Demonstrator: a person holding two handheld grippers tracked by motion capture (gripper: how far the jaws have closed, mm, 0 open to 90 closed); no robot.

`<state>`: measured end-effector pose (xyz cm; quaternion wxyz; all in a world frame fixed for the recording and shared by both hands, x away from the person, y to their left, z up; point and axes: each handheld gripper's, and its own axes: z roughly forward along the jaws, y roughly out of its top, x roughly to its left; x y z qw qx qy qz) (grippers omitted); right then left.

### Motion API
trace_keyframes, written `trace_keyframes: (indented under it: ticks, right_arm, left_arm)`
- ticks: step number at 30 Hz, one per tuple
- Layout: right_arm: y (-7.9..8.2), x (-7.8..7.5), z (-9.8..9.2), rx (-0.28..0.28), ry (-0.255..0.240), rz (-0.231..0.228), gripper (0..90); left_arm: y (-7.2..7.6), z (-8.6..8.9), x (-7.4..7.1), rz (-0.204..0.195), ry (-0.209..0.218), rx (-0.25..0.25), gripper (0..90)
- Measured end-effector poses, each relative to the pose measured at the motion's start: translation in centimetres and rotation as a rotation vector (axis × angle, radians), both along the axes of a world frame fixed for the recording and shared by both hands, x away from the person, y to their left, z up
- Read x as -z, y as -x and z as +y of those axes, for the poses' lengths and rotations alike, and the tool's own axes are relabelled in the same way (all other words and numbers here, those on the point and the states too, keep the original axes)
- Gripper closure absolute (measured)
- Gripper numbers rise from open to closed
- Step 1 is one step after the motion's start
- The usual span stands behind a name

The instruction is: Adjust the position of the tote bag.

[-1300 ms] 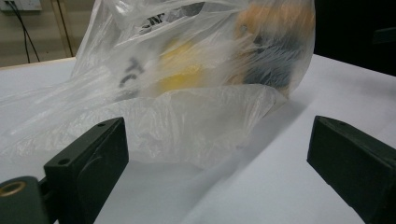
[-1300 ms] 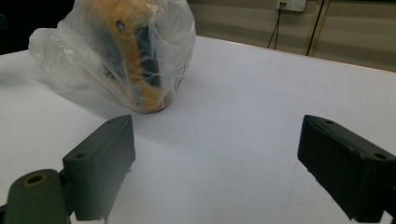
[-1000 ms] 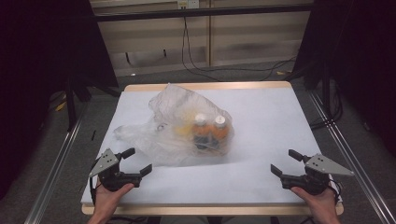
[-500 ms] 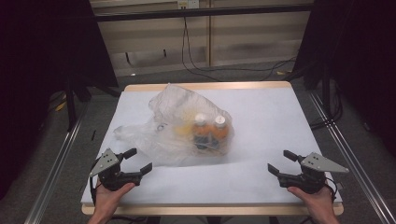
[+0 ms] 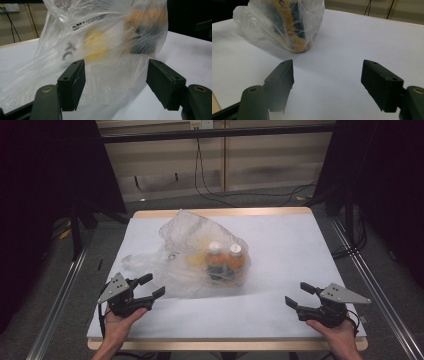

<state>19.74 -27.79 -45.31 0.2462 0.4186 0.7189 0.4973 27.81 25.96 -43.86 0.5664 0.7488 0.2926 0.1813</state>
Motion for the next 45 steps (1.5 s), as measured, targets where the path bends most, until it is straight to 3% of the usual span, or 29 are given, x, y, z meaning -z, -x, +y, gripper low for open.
trace_keyframes:
  ticks: [11, 12, 19, 21, 25, 26, 28, 36, 41, 45]
  right_arm:
    - [0.1, 0.0, 0.1, -0.018, 0.002, 0.005, 28.4]
    - [0.0, 0.0, 0.1, -0.022, 0.002, 0.008, 28.4]
    - [0.0, 0.0, 0.1, -0.031, 0.001, 0.015, 29.5]
    - [0.0, 0.0, 0.2, -0.029, 0.004, 0.013, 29.5]
    - [0.0, 0.0, 0.2, -0.029, 0.006, 0.014, 29.5]
    - [0.0, 0.0, 0.2, -0.027, 0.003, 0.016, 29.4]
    - [-0.1, 0.0, 0.1, -0.025, -0.002, 0.020, 28.6]
    - [0.0, 0.0, 0.1, -0.029, -0.005, 0.023, 27.8]
    - [-0.1, 0.0, 0.2, -0.028, -0.005, 0.023, 27.5]
    - [-0.1, 0.0, 0.1, -0.033, -0.002, 0.021, 27.3]
  left_arm:
    - [-1.4, -0.8, -0.6, 0.009, -0.008, 0.012, 36.6]
    - [-1.7, -0.9, -0.8, 0.026, -0.007, 0.024, 41.3]
    - [-2.8, -0.8, -1.3, 0.031, -0.005, 0.010, 47.7]
    - [-3.2, -0.8, -1.4, 0.037, 0.010, 0.007, 47.7]
    - [-4.0, -1.0, -1.8, 0.032, -0.003, 0.001, 47.6]
    - [-4.3, -1.3, -1.9, 0.027, -0.023, -0.007, 47.4]
    - [-4.7, -1.4, -2.0, 0.034, 0.003, 0.004, 47.0]
    - [-5.3, -1.5, -2.8, 0.010, 0.001, -0.013, 43.9]
    - [-6.1, -1.6, -3.1, 0.011, 0.035, -0.016, 43.0]
    - [-6.5, -1.7, -3.4, 0.005, 0.020, -0.039, 42.6]
